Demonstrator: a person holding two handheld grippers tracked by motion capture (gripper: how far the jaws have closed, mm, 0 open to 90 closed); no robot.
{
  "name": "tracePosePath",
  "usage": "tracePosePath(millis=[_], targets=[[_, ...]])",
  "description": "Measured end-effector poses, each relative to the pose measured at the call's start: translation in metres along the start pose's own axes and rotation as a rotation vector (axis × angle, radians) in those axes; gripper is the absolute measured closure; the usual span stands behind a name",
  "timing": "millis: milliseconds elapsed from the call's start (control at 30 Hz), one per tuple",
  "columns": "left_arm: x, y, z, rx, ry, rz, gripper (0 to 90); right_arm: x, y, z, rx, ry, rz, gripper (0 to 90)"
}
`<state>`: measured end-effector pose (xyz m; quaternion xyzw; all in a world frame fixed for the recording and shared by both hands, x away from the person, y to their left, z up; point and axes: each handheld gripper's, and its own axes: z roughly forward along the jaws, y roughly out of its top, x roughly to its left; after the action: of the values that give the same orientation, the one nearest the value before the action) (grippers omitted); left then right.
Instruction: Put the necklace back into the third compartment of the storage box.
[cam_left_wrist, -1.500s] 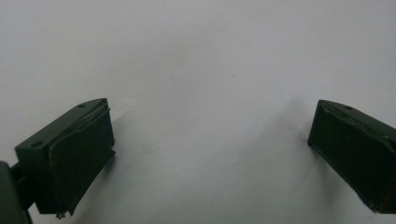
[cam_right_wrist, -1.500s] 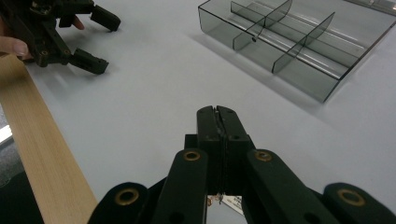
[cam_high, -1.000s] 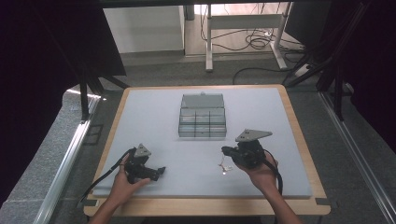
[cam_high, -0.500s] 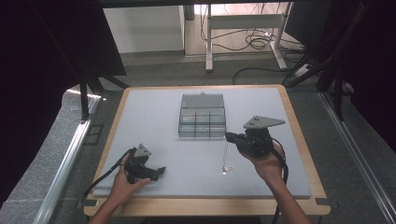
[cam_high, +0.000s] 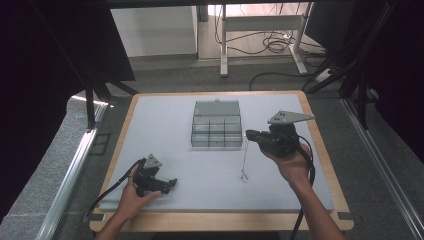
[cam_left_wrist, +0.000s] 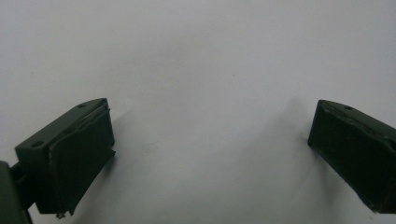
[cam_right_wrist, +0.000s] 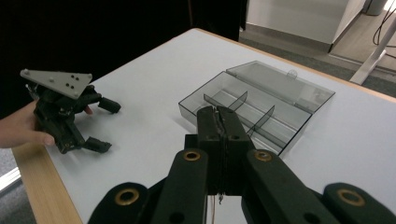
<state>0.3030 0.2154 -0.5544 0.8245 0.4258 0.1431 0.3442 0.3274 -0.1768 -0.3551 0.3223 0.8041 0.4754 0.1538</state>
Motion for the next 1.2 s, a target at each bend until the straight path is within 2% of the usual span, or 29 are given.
tracePosePath(millis=[400, 833, 1200], targets=[[0.000, 0.000, 0.000, 0.002, -0.001, -0.001, 0.1, 0.000, 0.030, -0.011, -0.039, -0.013, -0.005, 87.8], [0.000, 0.000, 0.000, 0.003, -0.001, 0.000, 0.1, -0.001, 0.047, -0.012, -0.060, -0.022, -0.001, 87.7], [0.000, 0.000, 0.000, 0.003, -0.001, -0.001, 0.0, 0.001, 0.070, -0.018, -0.093, -0.040, -0.002, 87.8]])
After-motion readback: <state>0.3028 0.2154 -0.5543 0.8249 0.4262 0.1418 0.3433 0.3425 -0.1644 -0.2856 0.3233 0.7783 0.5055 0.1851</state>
